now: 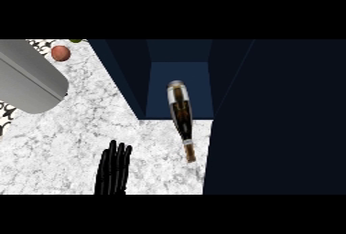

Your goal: Pick up the wine, place it into the cabinet and close the cabinet

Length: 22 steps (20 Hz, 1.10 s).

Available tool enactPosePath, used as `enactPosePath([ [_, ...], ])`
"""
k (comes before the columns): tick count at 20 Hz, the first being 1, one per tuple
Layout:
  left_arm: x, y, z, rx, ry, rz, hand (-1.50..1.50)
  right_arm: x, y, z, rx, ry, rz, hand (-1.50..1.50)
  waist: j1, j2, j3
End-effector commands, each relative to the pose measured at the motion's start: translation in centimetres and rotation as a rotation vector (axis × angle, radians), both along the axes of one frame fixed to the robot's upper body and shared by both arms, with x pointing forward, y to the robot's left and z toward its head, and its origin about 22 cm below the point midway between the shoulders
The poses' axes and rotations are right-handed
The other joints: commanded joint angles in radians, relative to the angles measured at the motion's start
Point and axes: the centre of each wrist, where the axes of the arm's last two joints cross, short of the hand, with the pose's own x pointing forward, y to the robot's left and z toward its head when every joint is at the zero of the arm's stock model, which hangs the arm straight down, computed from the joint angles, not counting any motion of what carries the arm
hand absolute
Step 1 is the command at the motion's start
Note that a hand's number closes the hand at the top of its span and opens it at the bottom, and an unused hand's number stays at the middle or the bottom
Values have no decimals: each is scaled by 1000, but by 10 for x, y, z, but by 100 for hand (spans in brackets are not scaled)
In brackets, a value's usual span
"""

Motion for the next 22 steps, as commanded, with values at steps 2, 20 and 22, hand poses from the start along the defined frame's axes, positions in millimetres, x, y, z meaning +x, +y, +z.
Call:
enactPosePath([
  [2, -15, 32, 13, 1, 0, -41, -150, -28, 0, 11, 46, -50, 104, 150, 2, 0, -1],
  [20, -3, 119, 40, -2, -41, 72, -150, -58, 53, 9, 47, 101, 470, 150, 3, -4, -2],
  [22, -13, 127, 29, 0, -34, 95, -150, -67, 58, 11, 45, 126, 495, 150, 5, -5, -2],
])
